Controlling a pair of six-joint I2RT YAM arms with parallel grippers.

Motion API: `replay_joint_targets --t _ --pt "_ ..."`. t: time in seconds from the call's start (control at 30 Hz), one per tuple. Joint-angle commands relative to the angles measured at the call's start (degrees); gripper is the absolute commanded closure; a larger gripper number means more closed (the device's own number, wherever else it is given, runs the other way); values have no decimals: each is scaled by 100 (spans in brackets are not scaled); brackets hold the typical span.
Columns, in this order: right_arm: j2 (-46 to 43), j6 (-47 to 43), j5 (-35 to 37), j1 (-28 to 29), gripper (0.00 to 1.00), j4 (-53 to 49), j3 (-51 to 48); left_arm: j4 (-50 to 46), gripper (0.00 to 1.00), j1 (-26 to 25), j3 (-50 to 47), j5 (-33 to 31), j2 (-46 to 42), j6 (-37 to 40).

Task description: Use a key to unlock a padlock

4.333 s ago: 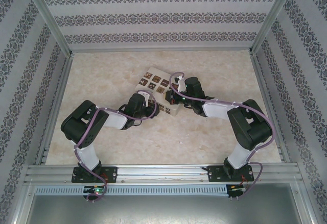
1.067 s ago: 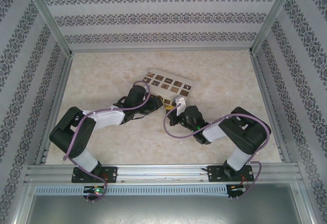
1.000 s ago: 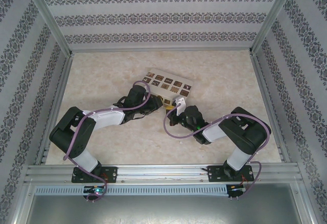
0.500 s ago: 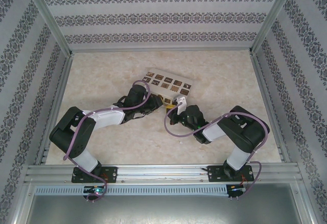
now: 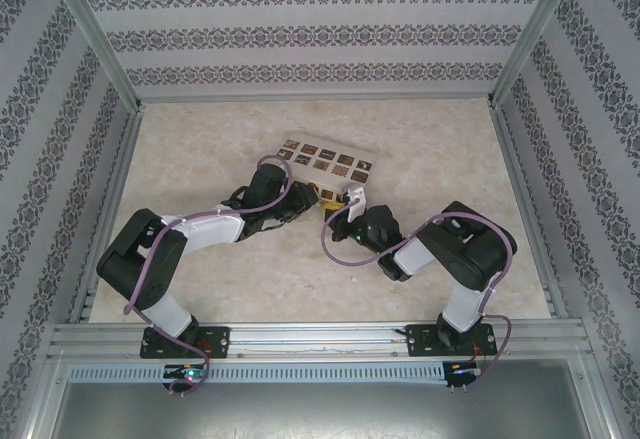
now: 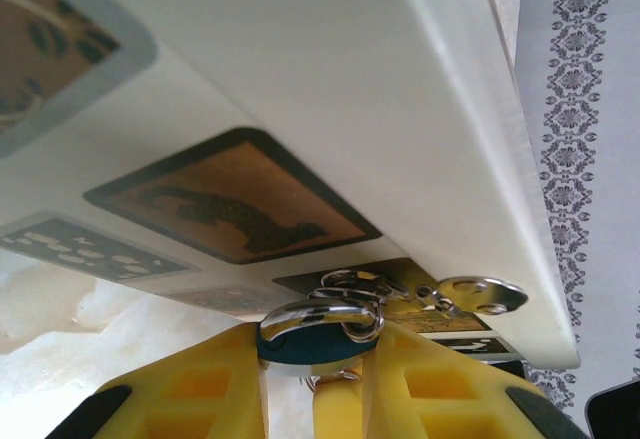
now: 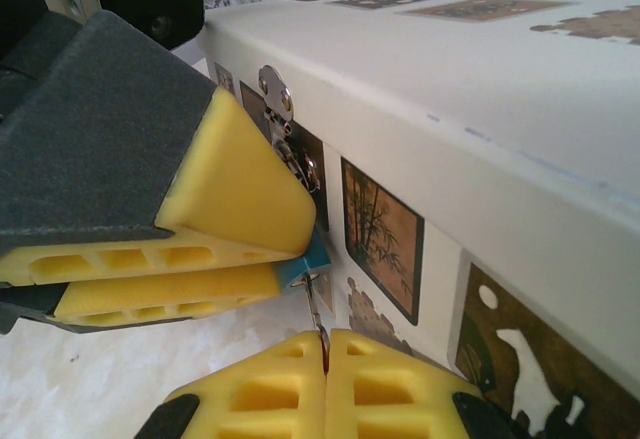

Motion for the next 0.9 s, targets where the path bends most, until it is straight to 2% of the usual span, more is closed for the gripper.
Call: replay_joint_targets --t 0.0,0.47,0.87 --pt "147 115 -234 -64 100 522 341 163 76 -84 223 526 7 -70" --pt "244 237 -914 -336 100 624 586 43 76 -84 215 671 7 112" --pt "222 325 -1067 -336 100 615 416 19 76 11 275 844 -13 103"
